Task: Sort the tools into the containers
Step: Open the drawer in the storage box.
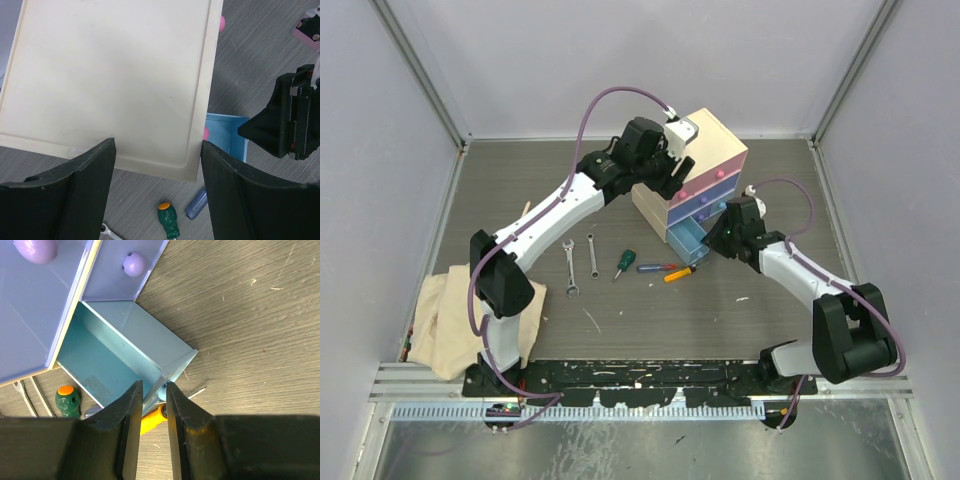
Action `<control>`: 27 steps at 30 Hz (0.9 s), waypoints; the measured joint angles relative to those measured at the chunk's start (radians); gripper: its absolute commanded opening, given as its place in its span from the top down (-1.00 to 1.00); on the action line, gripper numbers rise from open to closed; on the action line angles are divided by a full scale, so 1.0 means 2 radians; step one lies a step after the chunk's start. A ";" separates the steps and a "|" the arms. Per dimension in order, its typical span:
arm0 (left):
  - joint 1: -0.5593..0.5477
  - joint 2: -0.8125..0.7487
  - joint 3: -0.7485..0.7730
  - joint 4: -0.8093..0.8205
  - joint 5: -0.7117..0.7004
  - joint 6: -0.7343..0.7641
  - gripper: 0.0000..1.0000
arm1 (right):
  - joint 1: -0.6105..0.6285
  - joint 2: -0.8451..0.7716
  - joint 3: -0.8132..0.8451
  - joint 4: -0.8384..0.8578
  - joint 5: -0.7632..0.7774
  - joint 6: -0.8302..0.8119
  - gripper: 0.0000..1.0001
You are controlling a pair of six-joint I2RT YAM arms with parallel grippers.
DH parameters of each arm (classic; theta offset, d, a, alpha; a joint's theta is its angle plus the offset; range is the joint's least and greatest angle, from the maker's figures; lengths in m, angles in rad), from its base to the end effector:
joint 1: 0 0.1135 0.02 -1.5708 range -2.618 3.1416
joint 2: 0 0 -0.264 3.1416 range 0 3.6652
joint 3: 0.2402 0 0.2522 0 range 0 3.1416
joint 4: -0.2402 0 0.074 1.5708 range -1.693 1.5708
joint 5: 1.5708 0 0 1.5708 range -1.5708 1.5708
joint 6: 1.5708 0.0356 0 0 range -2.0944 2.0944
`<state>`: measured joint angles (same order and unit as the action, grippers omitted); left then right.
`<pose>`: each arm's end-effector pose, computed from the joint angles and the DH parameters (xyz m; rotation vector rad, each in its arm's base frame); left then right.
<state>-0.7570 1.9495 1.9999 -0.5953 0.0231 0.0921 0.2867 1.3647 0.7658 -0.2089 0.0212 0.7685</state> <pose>0.3287 -0.3117 0.3743 0.8959 1.9479 -0.4175 0.2667 0.0779 0.2042 0.5901 2.3587 0.4688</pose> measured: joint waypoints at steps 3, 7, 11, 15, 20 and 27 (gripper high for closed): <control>0.000 0.000 0.000 0.000 0.000 0.000 -0.37 | -0.003 -0.008 -0.006 -0.002 -0.002 -0.001 0.40; 0.000 0.000 0.000 0.000 0.000 0.000 -0.37 | -0.006 -0.021 -0.014 -0.010 -0.003 -0.003 0.40; 0.000 0.000 0.000 0.000 0.000 0.001 -0.37 | -0.009 -0.036 -0.022 -0.023 -0.004 -0.004 0.40; 0.000 0.000 0.000 0.000 0.000 0.001 -0.37 | -0.011 -0.044 -0.027 -0.027 -0.007 -0.004 0.40; 0.000 0.000 -0.001 0.000 0.000 0.001 -0.37 | -0.014 -0.049 -0.027 -0.032 -0.011 -0.004 0.40; 0.000 0.000 -0.001 0.000 0.000 0.001 -0.38 | -0.017 -0.071 -0.028 -0.057 -0.011 -0.007 0.39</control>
<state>-0.7570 1.9495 1.9984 -0.5949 0.0227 0.0948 0.2535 1.2228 0.7101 -0.3237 -0.0013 0.7547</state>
